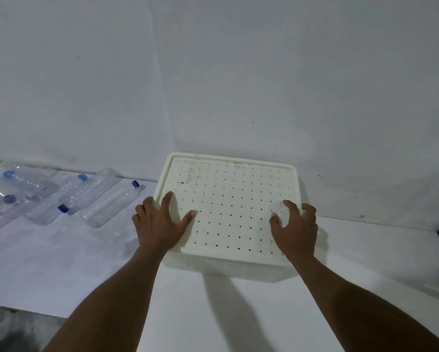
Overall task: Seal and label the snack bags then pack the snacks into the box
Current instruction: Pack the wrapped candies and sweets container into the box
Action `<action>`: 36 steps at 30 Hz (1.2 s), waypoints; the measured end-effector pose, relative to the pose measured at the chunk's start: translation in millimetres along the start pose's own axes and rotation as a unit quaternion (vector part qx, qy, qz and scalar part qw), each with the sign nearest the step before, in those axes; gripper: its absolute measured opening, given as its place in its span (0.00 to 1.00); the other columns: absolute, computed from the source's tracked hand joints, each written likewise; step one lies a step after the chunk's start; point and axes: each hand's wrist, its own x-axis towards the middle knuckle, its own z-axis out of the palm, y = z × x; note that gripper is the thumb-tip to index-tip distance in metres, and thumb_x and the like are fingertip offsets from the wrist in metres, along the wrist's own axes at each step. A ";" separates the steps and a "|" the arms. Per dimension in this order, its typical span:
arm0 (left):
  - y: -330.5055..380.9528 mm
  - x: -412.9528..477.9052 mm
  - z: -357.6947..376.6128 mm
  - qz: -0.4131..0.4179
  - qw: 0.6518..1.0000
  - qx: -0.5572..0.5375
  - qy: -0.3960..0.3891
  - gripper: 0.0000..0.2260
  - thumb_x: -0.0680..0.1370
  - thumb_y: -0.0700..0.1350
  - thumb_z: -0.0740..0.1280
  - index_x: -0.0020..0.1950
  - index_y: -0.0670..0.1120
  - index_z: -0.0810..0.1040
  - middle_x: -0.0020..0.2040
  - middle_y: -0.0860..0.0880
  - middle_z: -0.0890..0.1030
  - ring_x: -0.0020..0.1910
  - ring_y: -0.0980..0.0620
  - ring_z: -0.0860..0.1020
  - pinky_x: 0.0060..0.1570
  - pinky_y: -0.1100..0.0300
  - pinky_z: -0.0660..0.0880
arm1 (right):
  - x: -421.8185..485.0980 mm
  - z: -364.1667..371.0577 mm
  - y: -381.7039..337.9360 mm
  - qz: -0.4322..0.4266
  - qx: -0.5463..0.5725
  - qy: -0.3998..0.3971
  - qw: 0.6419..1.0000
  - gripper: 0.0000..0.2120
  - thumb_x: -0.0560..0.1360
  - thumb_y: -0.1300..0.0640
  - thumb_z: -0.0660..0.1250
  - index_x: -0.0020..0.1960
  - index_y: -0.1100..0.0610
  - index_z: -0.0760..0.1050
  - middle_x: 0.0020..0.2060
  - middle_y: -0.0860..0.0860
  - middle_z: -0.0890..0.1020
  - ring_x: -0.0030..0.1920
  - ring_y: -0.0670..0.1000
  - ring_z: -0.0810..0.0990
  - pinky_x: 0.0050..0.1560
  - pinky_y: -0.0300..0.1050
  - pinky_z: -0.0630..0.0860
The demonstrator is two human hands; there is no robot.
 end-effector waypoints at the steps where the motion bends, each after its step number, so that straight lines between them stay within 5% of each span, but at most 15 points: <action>1: -0.1 3.5 7.0 0.001 1.000 0.002 -0.008 0.41 0.67 0.80 0.53 0.72 0.55 0.66 0.62 0.40 0.73 0.57 0.39 0.72 0.56 0.44 0.69 | 3.0 4.3 1.2 0.000 -0.015 0.000 1.000 0.22 0.72 0.46 0.69 0.64 0.52 0.76 0.59 0.58 0.72 0.57 0.61 0.76 0.59 0.56 0.73; 7: -1.4 11.9 35.3 0.021 0.999 0.029 -0.011 0.39 0.70 0.79 0.51 0.69 0.54 0.67 0.59 0.39 0.73 0.55 0.38 0.71 0.54 0.43 0.70 | 13.3 22.0 5.7 0.018 -0.091 -0.008 0.996 0.23 0.72 0.42 0.65 0.64 0.49 0.75 0.57 0.57 0.73 0.58 0.60 0.72 0.58 0.57 0.72; 17: -2.6 16.7 34.0 0.020 0.991 0.031 -0.127 0.42 0.72 0.78 0.46 0.78 0.53 0.56 0.78 0.36 0.56 0.76 0.36 0.57 0.72 0.39 0.58 | 1.8 33.7 9.7 -0.001 -0.145 -0.074 0.987 0.23 0.77 0.43 0.61 0.70 0.51 0.71 0.61 0.62 0.72 0.59 0.64 0.73 0.56 0.57 0.71; 21: 5.3 0.5 33.1 0.024 0.984 0.049 -0.171 0.44 0.72 0.77 0.43 0.81 0.50 0.49 0.81 0.37 0.47 0.80 0.34 0.45 0.76 0.38 0.47 | -5.5 26.3 7.4 -0.016 -0.180 -0.146 0.973 0.27 0.79 0.42 0.55 0.75 0.51 0.63 0.74 0.63 0.62 0.75 0.63 0.59 0.69 0.60 0.63; 25: 26.5 -33.7 29.1 0.053 0.975 0.027 -0.216 0.43 0.73 0.76 0.43 0.81 0.52 0.43 0.82 0.39 0.42 0.80 0.36 0.40 0.77 0.39 0.43 | -35.0 14.8 3.0 -0.059 -0.203 -0.177 0.961 0.30 0.80 0.40 0.52 0.77 0.54 0.57 0.77 0.61 0.58 0.78 0.63 0.52 0.72 0.63 0.59; 36: 106.1 -114.7 -13.7 0.156 0.934 0.046 -0.319 0.26 0.82 0.59 0.54 0.79 0.57 0.54 0.82 0.43 0.48 0.80 0.35 0.47 0.76 0.39 0.51 | -62.9 -58.7 21.1 -0.148 -0.153 -0.376 0.902 0.25 0.81 0.46 0.56 0.76 0.52 0.63 0.77 0.53 0.63 0.77 0.53 0.60 0.74 0.51 0.62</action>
